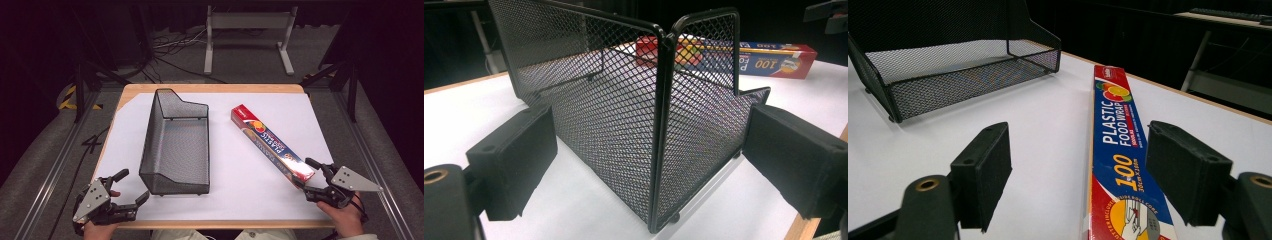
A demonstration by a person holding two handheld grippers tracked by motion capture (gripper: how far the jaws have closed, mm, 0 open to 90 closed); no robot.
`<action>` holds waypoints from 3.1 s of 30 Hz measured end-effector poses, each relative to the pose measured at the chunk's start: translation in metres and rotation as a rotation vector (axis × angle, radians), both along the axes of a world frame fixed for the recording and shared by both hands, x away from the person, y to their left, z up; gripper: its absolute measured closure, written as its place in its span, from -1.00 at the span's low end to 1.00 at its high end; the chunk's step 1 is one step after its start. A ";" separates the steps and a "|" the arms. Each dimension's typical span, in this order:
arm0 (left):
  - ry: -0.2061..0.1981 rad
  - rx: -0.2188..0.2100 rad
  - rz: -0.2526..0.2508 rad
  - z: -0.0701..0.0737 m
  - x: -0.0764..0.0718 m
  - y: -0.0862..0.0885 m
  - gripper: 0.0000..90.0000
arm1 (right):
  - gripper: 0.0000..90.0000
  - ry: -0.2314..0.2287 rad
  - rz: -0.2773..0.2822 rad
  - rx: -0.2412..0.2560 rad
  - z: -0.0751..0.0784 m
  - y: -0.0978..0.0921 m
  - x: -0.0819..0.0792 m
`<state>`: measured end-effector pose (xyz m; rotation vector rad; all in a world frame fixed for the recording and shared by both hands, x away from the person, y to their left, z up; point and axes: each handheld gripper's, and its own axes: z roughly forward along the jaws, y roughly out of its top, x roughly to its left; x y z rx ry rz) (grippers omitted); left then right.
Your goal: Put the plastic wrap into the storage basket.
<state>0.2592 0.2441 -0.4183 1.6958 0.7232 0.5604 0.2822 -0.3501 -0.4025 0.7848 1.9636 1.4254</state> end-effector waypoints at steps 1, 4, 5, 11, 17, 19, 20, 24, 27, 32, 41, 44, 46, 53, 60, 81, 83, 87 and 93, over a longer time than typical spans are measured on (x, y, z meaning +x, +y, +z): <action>0.001 -0.001 0.000 0.000 0.000 0.000 -0.82 | -0.39 0.001 -0.001 -0.004 0.000 0.000 0.000; 0.000 -0.001 0.000 0.000 0.000 0.000 -0.82 | -0.40 0.005 -0.005 -0.004 0.000 0.001 0.000; -0.002 -0.002 0.000 0.000 0.000 -0.001 -0.82 | -0.37 0.007 -0.004 0.000 0.001 0.001 0.000; -0.005 -0.001 0.000 0.000 0.000 -0.001 -0.82 | -0.51 0.044 0.008 0.007 0.000 0.004 0.001; -0.006 0.005 -0.003 0.000 0.001 -0.001 -0.82 | -0.54 0.046 0.019 -0.002 0.006 0.007 -0.001; -0.009 -0.002 -0.003 0.000 0.002 -0.002 -0.82 | -0.57 0.058 0.026 -0.011 0.009 0.008 0.000; -0.011 -0.005 -0.003 0.000 0.003 -0.002 -0.82 | -0.58 0.072 0.032 -0.019 0.011 0.008 0.001; -0.008 0.006 -0.007 -0.001 0.004 -0.004 -0.82 | -0.65 0.101 0.029 -0.032 0.021 0.008 0.004; -0.008 0.011 -0.013 0.000 0.005 -0.005 -0.82 | -0.67 0.111 0.035 -0.034 0.029 0.008 0.009; -0.009 0.017 -0.022 -0.001 0.005 -0.006 -0.82 | -0.66 0.109 0.059 -0.030 0.035 0.013 0.018; -0.005 0.021 -0.025 -0.001 0.007 -0.007 -0.82 | -0.57 0.159 0.027 0.035 0.055 0.017 0.046; -0.009 0.020 -0.023 -0.001 0.006 -0.007 -0.82 | -0.58 0.199 0.016 0.012 0.057 0.022 0.058; -0.010 0.013 -0.019 -0.001 0.006 -0.007 -0.82 | -0.58 0.239 -0.004 0.016 0.059 0.025 0.066; -0.013 0.013 -0.016 -0.001 0.006 -0.007 -0.82 | -0.57 0.252 -0.011 0.030 0.068 0.032 0.088; -0.013 0.015 -0.016 -0.001 0.006 -0.007 -0.82 | -0.67 0.339 0.011 -0.017 0.063 0.046 0.113; -0.016 0.022 0.019 -0.002 -0.007 0.002 -0.82 | -0.69 0.571 -0.055 -0.217 0.019 0.085 0.177; -0.014 0.026 0.022 -0.002 -0.009 0.003 -0.82 | -0.69 0.575 -0.066 -0.225 0.020 0.088 0.180; -0.015 0.023 0.025 -0.003 -0.009 0.003 -0.82 | -0.71 0.584 -0.067 -0.268 0.021 0.094 0.185; -0.015 0.031 0.016 -0.003 -0.007 0.003 -0.82 | -0.74 0.600 -0.098 -0.331 0.016 0.100 0.195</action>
